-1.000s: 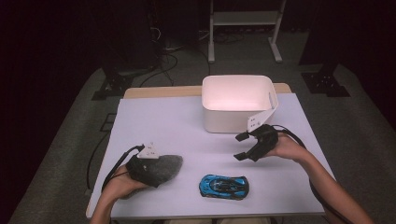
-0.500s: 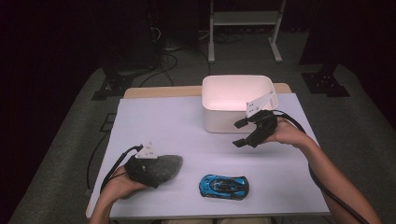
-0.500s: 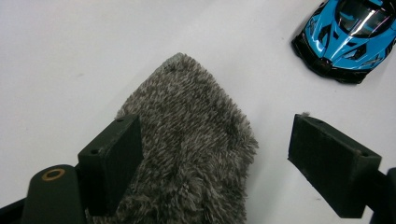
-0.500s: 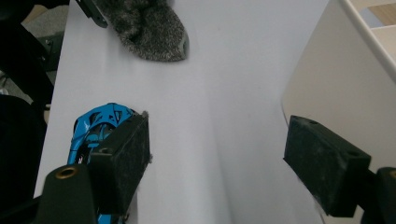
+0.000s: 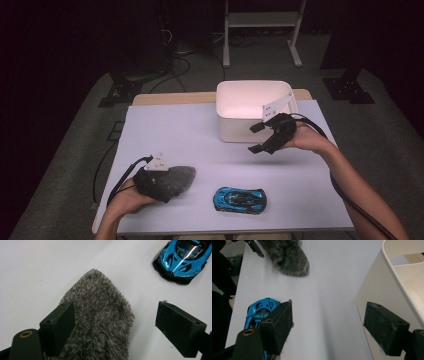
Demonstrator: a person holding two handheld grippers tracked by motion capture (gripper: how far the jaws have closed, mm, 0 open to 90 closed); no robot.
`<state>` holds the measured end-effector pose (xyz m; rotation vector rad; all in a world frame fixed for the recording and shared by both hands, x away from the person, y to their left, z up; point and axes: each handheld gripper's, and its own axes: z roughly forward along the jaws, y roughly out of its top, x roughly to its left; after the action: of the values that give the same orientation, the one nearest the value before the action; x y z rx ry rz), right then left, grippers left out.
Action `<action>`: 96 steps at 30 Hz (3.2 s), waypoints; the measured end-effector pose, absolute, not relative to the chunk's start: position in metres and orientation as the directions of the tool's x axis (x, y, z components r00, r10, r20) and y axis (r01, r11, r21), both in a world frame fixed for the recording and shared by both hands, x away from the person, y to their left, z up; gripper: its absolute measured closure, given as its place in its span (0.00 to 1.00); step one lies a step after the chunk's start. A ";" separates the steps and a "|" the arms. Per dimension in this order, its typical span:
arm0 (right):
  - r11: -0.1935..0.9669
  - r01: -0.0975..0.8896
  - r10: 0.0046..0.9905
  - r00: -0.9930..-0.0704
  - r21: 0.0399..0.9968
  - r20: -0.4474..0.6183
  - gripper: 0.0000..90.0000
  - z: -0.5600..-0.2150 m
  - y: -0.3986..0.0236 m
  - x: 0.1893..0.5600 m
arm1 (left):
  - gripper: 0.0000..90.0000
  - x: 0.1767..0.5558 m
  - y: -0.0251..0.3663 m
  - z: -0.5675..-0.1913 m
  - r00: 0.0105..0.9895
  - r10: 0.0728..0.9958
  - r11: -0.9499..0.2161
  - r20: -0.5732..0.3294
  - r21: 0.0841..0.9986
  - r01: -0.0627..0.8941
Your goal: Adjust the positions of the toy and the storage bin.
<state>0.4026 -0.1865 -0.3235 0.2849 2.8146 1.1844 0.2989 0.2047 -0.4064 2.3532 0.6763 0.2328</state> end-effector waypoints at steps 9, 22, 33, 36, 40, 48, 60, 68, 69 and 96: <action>0.692 0.135 0.202 -0.979 0.709 -0.011 0.24 -0.312 -0.185 0.414 | 0.14 0.299 0.206 -0.406 0.850 0.526 -0.643 -0.016 0.647 0.411; 0.722 0.121 0.211 -0.976 0.682 -0.050 0.25 -0.292 -0.181 0.439 | 0.12 0.301 0.208 -0.407 0.846 0.533 -0.634 -0.027 0.649 0.421; 0.751 0.161 0.236 -0.971 0.640 -0.032 0.37 -0.309 -0.182 0.471 | 0.12 0.303 0.207 -0.409 0.843 0.537 -0.636 -0.030 0.641 0.429; 0.762 0.177 0.239 -0.971 0.622 -0.016 0.40 -0.316 -0.183 0.475 | 0.12 0.303 0.207 -0.408 0.843 0.537 -0.634 -0.035 0.643 0.431; 0.768 0.183 0.235 -0.972 0.613 -0.004 0.49 -0.321 -0.180 0.480 | 0.12 0.303 0.208 -0.407 0.842 0.538 -0.632 -0.035 0.645 0.430; 0.810 0.172 0.215 -0.977 0.561 -0.011 0.69 -0.327 -0.171 0.481 | 0.12 0.305 0.208 -0.409 0.841 0.539 -0.626 -0.049 0.645 0.439; 0.832 0.195 0.219 -0.976 0.519 0.015 0.92 -0.331 -0.167 0.481 | 0.12 0.306 0.209 -0.411 0.840 0.539 -0.625 -0.060 0.640 0.447; 0.835 0.181 0.205 -0.979 0.520 0.013 0.94 -0.328 -0.163 0.476 | 0.12 0.305 0.207 -0.411 0.846 0.531 -0.631 -0.056 0.640 0.439; 0.832 0.177 0.199 -0.980 0.525 0.014 0.94 -0.328 -0.162 0.475 | 0.12 0.305 0.207 -0.411 0.846 0.530 -0.632 -0.056 0.640 0.438; 0.827 0.112 0.137 -0.991 0.550 -0.004 0.95 -0.317 -0.144 0.453 | 0.12 0.302 0.202 -0.406 0.863 0.503 -0.637 -0.056 0.650 0.414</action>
<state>0.4526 -0.1444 -0.3172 0.2023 2.9614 0.8880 0.3020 0.2020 -0.4062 2.3471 0.6603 0.1688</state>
